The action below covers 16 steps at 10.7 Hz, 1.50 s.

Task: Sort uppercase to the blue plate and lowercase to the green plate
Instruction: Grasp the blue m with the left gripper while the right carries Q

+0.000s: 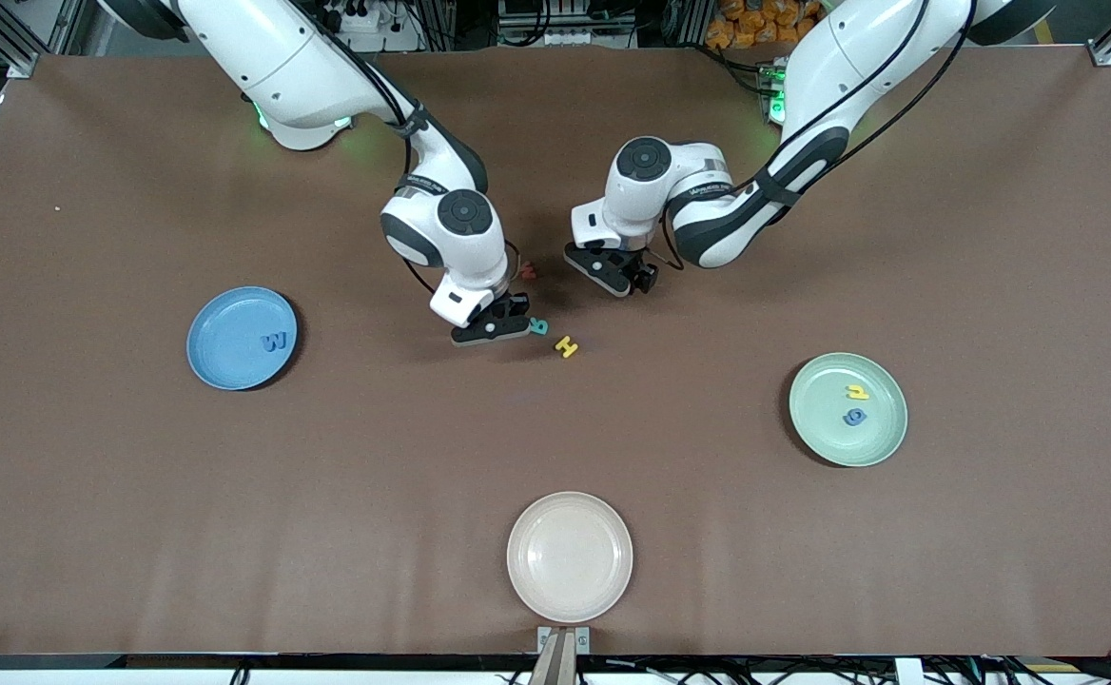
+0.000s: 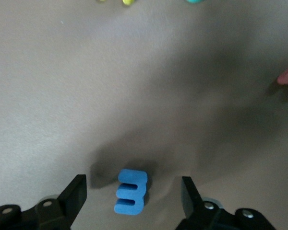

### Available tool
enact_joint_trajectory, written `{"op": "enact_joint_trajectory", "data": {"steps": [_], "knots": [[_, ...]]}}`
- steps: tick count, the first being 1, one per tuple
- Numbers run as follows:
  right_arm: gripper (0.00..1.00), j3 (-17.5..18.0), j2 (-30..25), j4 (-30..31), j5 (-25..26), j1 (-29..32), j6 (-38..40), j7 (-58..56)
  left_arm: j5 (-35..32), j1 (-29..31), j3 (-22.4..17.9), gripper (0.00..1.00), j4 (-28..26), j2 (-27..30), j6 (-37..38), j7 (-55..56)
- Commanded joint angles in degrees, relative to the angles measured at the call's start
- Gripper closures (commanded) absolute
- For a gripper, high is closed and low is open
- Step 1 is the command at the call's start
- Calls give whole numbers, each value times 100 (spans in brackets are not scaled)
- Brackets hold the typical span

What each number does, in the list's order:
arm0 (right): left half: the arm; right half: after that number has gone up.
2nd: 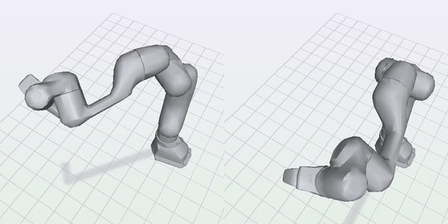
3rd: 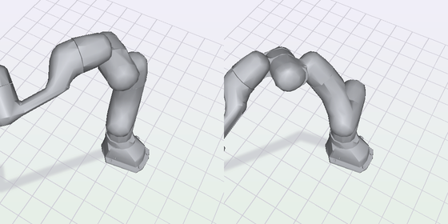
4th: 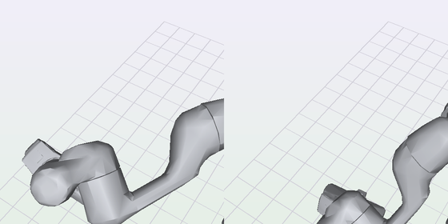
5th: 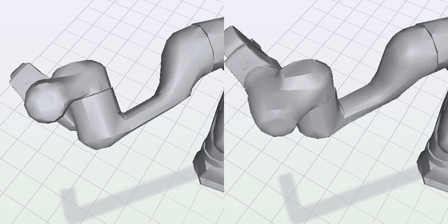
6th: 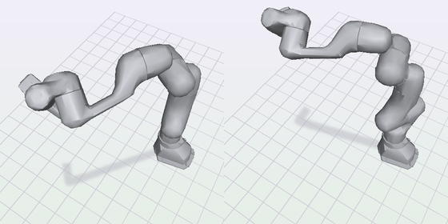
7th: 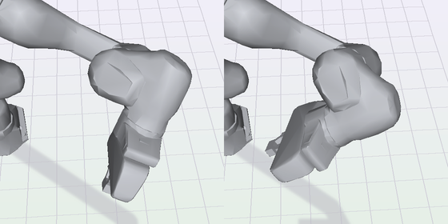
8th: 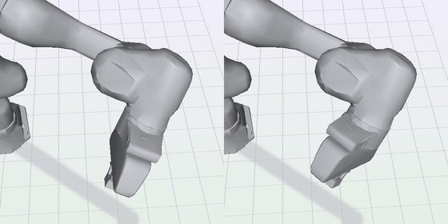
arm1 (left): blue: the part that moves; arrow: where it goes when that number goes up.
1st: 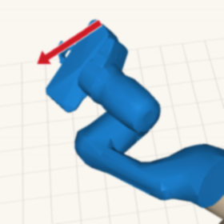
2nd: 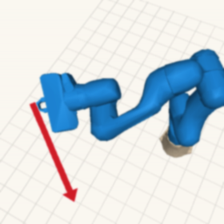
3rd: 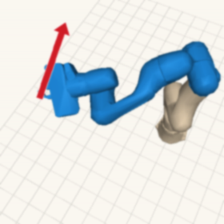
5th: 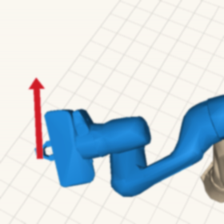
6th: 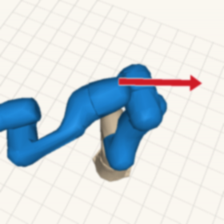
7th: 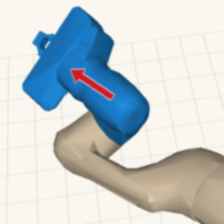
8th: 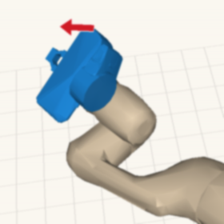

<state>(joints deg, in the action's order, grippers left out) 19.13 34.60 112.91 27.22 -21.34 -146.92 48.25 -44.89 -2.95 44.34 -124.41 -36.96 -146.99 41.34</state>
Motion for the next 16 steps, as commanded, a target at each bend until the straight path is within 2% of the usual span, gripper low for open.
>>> {"op": "enact_joint_trajectory", "data": {"steps": [1, 3, 4, 5, 6, 7, 12, 13, 16], "knots": [[67, 11, 12, -14, 178, 314, 103, -394, -170, 67, -4, 26, -49, -92, -110, -177], [67, 20, -23, 12, 178, 560, 111, -867, -161, 58, -13, 41, -49, -92, -110, -275], [67, 20, -32, 30, 178, 726, 111, -1235, -161, 67, -13, 57, -49, -92, -110, -275], [67, 29, -41, 65, 178, 954, 111, -1587, -161, 76, -13, 84, -49, -92, -102, -232], [67, 64, -102, 91, 169, 1174, 120, -1974, -161, 111, -13, 100, -49, -66, -101, -179], [67, 73, -111, 100, 161, 1359, 129, -2299, -152, 146, -22, 100, -40, 4, -84, -161], [67, 73, -286, 118, 152, 1965, 426, -3688, -90, 1725, -30, 100, -14, 856, -58, -135], [67, 73, -383, 118, 126, 2167, 593, -4057, -73, 1937, -170, 100, 13, 979, 64, -135], [67, 82, -699, 292, 99, 2493, 806, -4648, -73, 1939, -1108, 100, 354, 1085, 495, -729]]}}
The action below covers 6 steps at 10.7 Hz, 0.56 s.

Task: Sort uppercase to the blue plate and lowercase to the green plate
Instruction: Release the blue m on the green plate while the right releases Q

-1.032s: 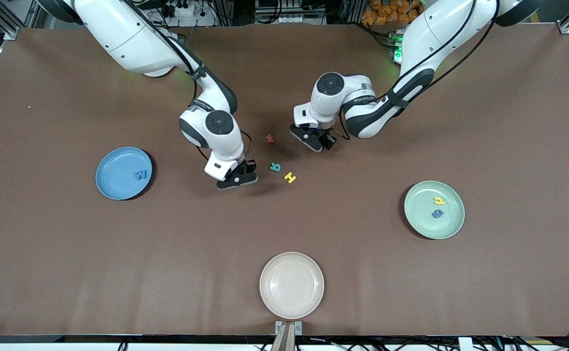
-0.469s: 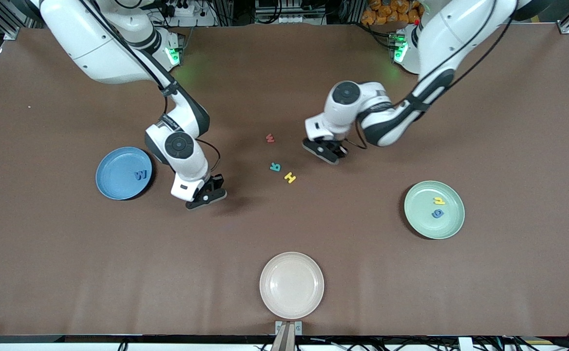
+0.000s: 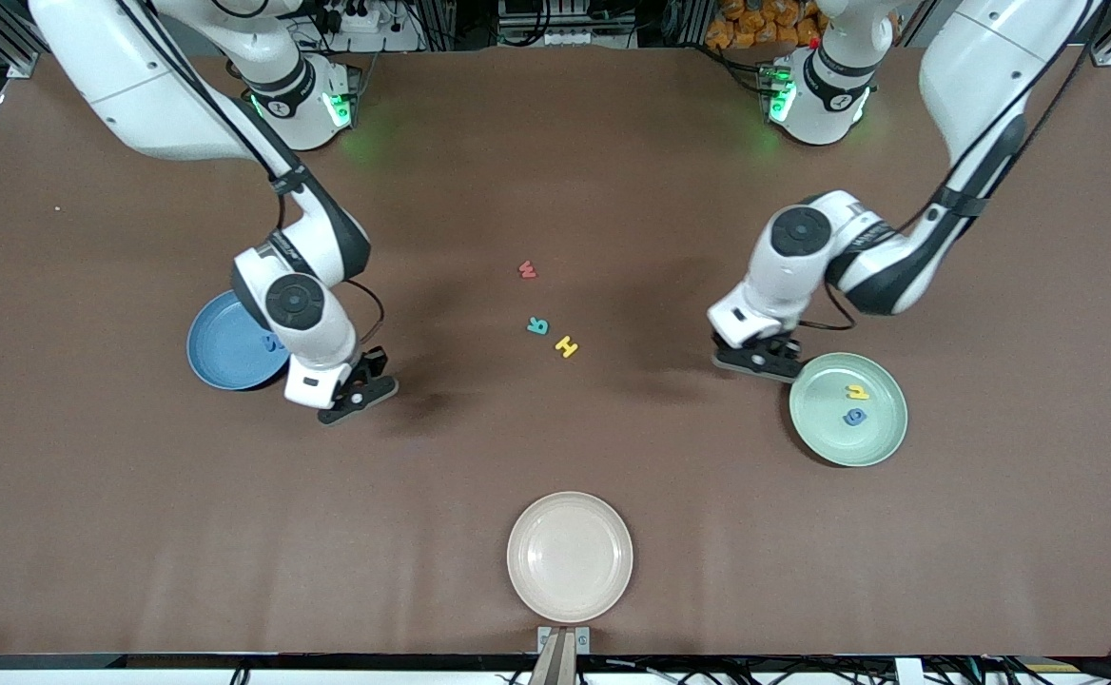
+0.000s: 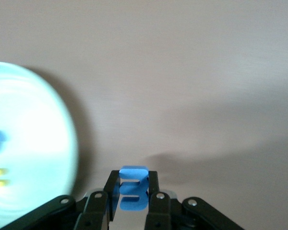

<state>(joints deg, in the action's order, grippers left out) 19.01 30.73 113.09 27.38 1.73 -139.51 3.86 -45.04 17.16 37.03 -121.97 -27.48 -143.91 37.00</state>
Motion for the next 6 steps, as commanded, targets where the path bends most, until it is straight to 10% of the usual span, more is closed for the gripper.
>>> {"op": "enact_joint_trajectory", "data": {"steps": [1, 5, 6], "knots": [[67, 95, -453, 380, 83, 370, 116, -558, -58, -73, -729, 100, 173, 129, 188, -769], [67, 68, -919, 959, -22, 1170, 222, -1982, -49, -134, -1268, 100, 349, 77, 179, -1362], [67, -80, -1068, 1056, -545, 1198, 239, -2595, -49, -152, -1277, 77, 393, 24, 179, -1362]]}}
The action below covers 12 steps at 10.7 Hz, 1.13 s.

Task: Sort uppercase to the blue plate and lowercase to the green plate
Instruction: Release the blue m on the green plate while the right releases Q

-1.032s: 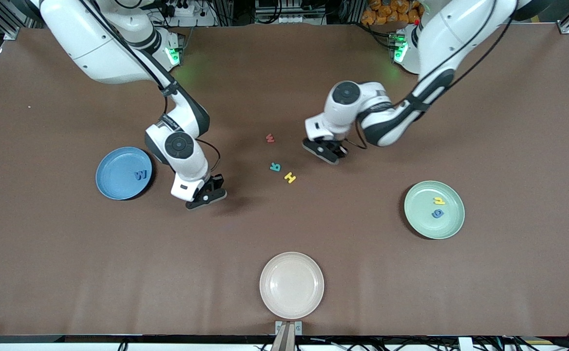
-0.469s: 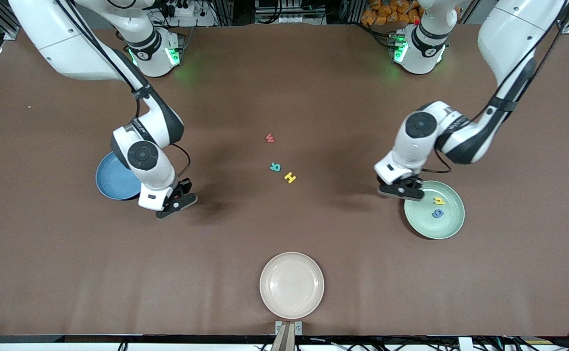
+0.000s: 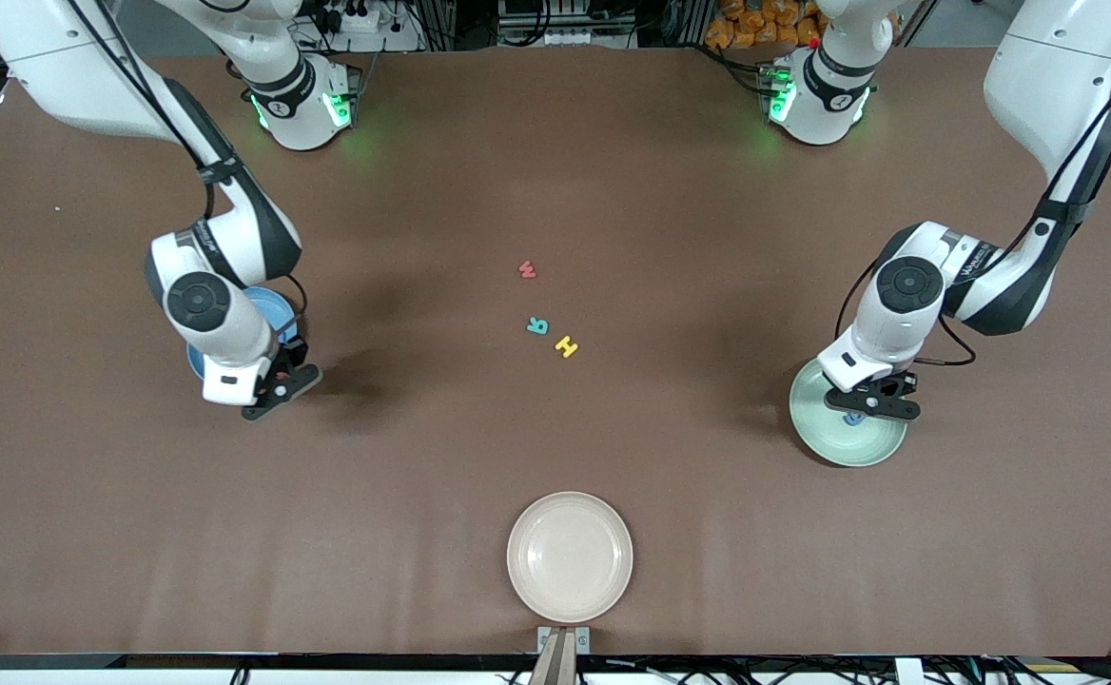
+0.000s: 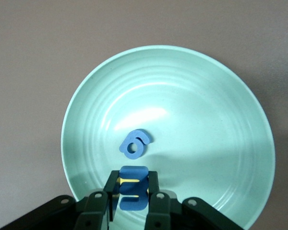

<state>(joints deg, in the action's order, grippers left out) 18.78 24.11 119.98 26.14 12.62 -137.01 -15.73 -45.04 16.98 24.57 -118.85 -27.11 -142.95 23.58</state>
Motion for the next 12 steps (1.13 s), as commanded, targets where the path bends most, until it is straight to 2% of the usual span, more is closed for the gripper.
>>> {"op": "enact_joint_trajectory", "data": {"steps": [1, 2, 4, 5, 6, 8, 10, 11, 12], "knots": [[67, -407, -494, 377, -974, 74, 164, -1451, -49, -134, -31, 30, 116, -48, 84, -20], [67, -698, -547, 368, -1327, 48, 296, -2077, -58, -177, -31, 0, 116, -48, 84, -37], [67, -1278, -583, 403, -1392, -57, 341, -2783, -40, -606, 12, 0, 134, 30, 206, 68], [67, -1524, -591, 508, -1392, -162, 316, -2917, -23, -800, 91, 0, 247, 74, 476, 207], [66, -1797, -600, 596, -1392, -363, 272, -2918, 334, -1184, 179, 0, 492, 101, 1001, 418], [65, -2044, -600, 754, -1646, -689, 105, -2918, 1449, -1739, 669, 0, 1351, 49, 2275, 1067], [61, -2072, -565, 799, -1796, -735, 34, -2883, 1822, -2398, 769, 0, 1689, -39, 2597, 1735], [39, -2072, -574, 799, -1797, -743, 43, -2857, 1953, -2610, 821, 0, 1733, -100, 2597, 2025], [22, -2072, -574, 790, -1797, -743, 34, -2848, 2155, -2899, 882, 0, 1959, -232, 2597, 2350]]}}
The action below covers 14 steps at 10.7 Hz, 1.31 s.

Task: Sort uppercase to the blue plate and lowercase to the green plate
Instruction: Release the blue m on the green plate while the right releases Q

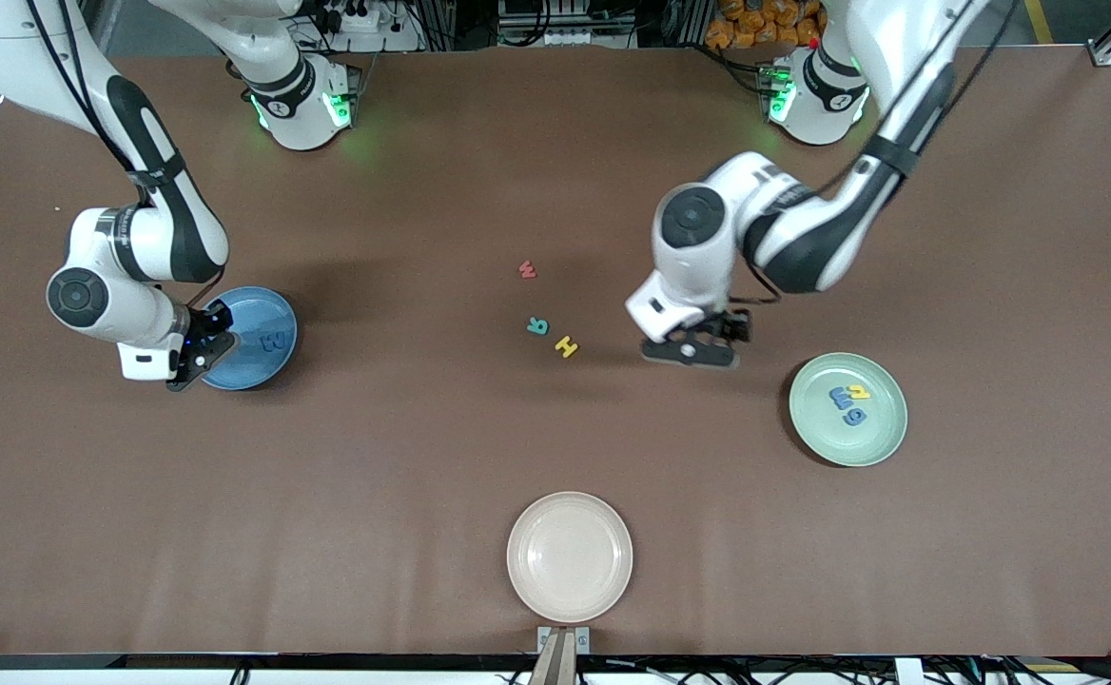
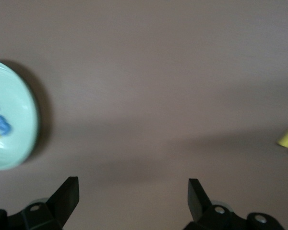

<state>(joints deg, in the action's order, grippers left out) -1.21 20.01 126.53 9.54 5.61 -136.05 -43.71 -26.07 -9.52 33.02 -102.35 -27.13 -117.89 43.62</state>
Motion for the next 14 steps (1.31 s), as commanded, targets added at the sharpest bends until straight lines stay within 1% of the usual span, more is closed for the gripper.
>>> {"op": "enact_joint_trajectory", "data": {"steps": [1, 2, 3, 4, 5, 6, 7, 9, 10, 12, 14], "knots": [[22, -73, -172, 126, -146, -43, -36, -41, 486, -626, 20, 0, 512, -405, 82, 836], [23, -64, -199, 92, -146, -52, 8, -15, 671, -1022, -15, 0, 749, -686, 38, 1493], [24, -64, -277, 82, -146, -139, 35, 221, 690, -1287, -6, 0, 1056, -1045, 3, 2257], [24, -64, -382, 82, -146, -314, 157, 606, 691, -1516, -15, 0, 1146, -1284, -293, 2891], [24, -64, -453, 82, -146, -481, 210, 862, 664, -1683, -15, 0, 1112, -1425, -766, 3559], [24, -55, -471, 82, -154, -622, 202, 1143, 647, -1789, -15, 0, 1112, -1575, -988, 4044], [24, -47, -463, 82, -224, -788, 176, 1520, 638, -1860, -15, 0, 1112, -1681, -1086, 4223], [24, -46, -454, 56, -907, -1105, 114, 1795, 620, -1974, -15, 0, 1112, -1865, -1384, 4504], [24, -29, -454, 56, -1102, -1280, 10, 2040, 577, -2001, -24, 0, 1112, -1927, -1569, 4645], [24, -11, -436, 56, -1121, -1763, -245, 2995, 541, -2045, -15, 0, 1095, -1963, -1597, 4655], [24, 24, -436, 47, -1121, -2247, -264, 3953, 524, -2124, -24, 0, 1060, -2007, -1597, 4655]]}}
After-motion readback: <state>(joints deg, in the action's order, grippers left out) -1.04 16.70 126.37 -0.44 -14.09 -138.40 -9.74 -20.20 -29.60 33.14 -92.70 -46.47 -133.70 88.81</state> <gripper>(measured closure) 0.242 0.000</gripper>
